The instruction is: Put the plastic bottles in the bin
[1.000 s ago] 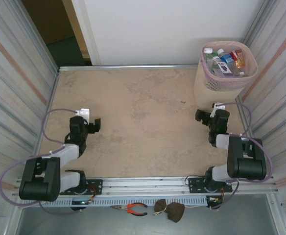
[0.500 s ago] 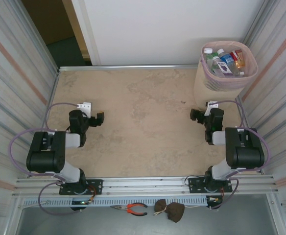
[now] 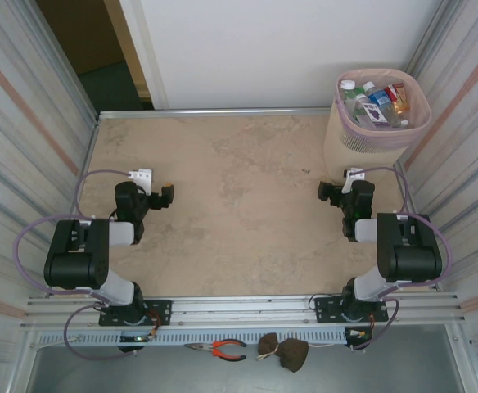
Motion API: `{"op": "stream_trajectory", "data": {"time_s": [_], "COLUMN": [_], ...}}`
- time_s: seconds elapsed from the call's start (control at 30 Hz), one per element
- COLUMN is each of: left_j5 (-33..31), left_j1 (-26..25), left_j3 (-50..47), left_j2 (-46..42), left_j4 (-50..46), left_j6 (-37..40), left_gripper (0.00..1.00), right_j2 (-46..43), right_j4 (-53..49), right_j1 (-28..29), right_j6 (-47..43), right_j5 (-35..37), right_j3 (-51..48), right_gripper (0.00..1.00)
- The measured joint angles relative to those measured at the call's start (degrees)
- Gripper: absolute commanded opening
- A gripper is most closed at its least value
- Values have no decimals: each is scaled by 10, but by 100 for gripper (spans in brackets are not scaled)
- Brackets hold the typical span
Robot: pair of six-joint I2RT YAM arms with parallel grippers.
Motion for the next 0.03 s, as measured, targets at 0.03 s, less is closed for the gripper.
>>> {"op": "stream_trajectory", "data": {"time_s": [0.03], "left_j5": [0], "left_j1": [0], "left_j3": [0], "left_j2": [0], "left_j4": [0], "left_j6": [0], "left_gripper": [99], "right_j2": [0], "right_j4": [0], "right_j1": [0], "right_j6": [0], "right_j5": [0], "right_j3": [0], "right_gripper": [99]}}
